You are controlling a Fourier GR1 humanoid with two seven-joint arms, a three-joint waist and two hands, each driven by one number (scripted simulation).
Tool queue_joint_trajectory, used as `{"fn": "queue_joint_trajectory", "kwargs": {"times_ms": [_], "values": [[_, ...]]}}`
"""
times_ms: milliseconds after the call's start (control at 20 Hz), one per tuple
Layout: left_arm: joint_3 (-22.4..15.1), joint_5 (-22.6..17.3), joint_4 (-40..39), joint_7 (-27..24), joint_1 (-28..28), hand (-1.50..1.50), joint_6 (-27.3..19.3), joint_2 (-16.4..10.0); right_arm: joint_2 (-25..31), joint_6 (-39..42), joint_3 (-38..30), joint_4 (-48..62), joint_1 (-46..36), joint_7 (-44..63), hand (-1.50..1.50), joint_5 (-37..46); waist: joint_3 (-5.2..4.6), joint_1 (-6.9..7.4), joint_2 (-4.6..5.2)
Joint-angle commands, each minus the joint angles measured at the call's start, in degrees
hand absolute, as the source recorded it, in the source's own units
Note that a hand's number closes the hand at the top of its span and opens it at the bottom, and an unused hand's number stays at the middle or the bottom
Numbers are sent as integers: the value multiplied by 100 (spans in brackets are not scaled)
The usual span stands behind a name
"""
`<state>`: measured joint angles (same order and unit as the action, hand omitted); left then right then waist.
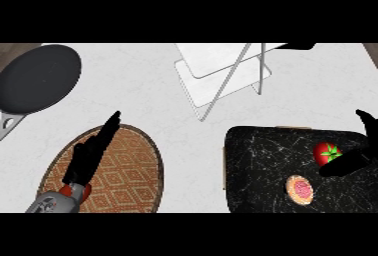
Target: Pick the tomato from the tray and place it in the tiered shelf
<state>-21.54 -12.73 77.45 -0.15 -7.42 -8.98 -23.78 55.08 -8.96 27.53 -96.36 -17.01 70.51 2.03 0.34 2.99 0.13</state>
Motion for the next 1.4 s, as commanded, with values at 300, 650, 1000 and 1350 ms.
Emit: {"fn": "queue_joint_trajectory", "kwargs": {"times_ms": [300,650,1000,1350], "values": [[237,-72,-255,-36,190,0,159,-75,-696,235,521,971,-701,1422,-150,677,-49,-159,20],[305,-63,-86,136,233,0,153,-38,-871,637,513,1249,-864,1416,-150,714,-46,-247,-6],[332,87,0,147,430,0,43,32,-1221,417,528,1318,-606,1305,-150,1038,-42,-303,-23],[449,88,112,106,500,0,279,-57,-1498,728,400,1815,-620,1005,-150,1142,-40,-274,-14]]}}
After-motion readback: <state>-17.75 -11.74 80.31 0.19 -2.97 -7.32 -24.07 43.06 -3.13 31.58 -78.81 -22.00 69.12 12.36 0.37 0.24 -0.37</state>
